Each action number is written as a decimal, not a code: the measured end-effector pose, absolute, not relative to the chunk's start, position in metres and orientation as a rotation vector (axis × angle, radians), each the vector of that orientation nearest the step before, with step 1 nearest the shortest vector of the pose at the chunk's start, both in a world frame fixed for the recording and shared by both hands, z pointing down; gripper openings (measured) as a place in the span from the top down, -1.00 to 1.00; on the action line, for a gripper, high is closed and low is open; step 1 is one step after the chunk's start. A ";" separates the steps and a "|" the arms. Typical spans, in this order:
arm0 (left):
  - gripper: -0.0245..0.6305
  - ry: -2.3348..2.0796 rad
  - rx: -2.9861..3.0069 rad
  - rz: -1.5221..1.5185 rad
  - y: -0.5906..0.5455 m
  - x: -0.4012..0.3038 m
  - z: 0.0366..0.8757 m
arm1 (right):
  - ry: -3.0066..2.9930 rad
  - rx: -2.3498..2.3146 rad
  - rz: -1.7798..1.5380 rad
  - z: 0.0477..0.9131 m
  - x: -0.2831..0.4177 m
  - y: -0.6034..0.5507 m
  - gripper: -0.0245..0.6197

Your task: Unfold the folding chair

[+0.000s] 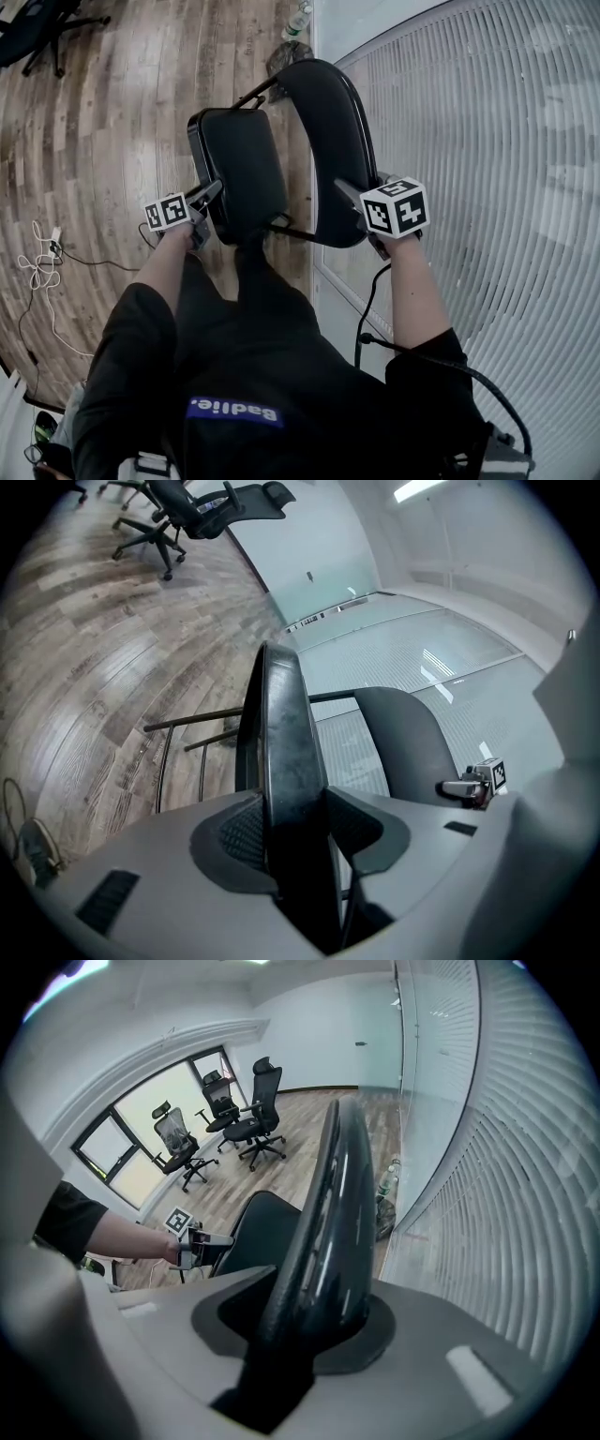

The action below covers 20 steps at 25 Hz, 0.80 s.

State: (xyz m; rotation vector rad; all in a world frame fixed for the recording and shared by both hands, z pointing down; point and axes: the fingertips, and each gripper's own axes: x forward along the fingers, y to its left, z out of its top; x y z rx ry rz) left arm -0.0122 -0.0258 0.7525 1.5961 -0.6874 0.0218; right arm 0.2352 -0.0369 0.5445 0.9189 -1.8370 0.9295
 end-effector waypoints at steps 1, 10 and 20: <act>0.43 -0.688 1.596 0.015 -0.026 -0.016 0.756 | -1.840 0.918 0.934 0.547 0.236 -0.037 0.59; 0.42 -0.706 1.575 -0.022 -0.017 -0.044 0.790 | -1.861 0.912 0.975 0.570 0.245 -0.033 0.60; 0.38 -0.680 1.533 -0.054 -0.011 -0.081 0.825 | -1.849 0.901 1.052 0.595 0.258 -0.038 0.61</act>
